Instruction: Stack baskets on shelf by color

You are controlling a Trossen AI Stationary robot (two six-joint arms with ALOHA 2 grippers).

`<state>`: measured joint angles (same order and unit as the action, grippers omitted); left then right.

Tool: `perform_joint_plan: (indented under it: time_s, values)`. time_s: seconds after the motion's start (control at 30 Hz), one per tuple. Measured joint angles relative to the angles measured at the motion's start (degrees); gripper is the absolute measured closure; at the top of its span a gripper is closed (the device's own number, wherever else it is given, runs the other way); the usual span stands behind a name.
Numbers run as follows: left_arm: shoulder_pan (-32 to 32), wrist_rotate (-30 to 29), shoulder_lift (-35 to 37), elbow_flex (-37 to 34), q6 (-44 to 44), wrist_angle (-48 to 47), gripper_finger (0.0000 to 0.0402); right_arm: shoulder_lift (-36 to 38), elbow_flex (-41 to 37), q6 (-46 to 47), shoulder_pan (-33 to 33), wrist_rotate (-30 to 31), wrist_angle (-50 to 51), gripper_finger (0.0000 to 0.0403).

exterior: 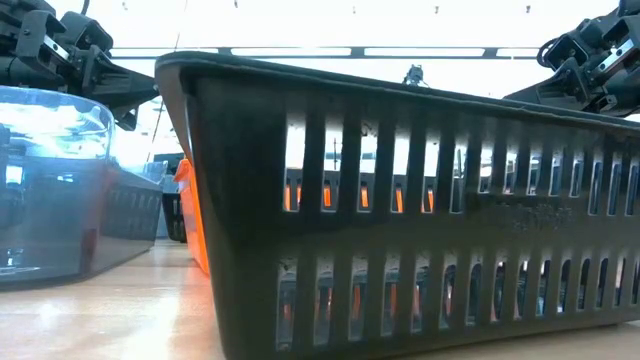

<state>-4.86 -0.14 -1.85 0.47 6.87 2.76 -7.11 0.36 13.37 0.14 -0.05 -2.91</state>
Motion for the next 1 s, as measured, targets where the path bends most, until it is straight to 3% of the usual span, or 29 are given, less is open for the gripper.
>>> perform_joint_plan:
  time_s: [1.0]
  values:
    - [0.0,0.0,0.0,0.0,0.0,0.0,0.0365,0.0,0.0,0.0,0.0,0.0,0.0,0.0386]
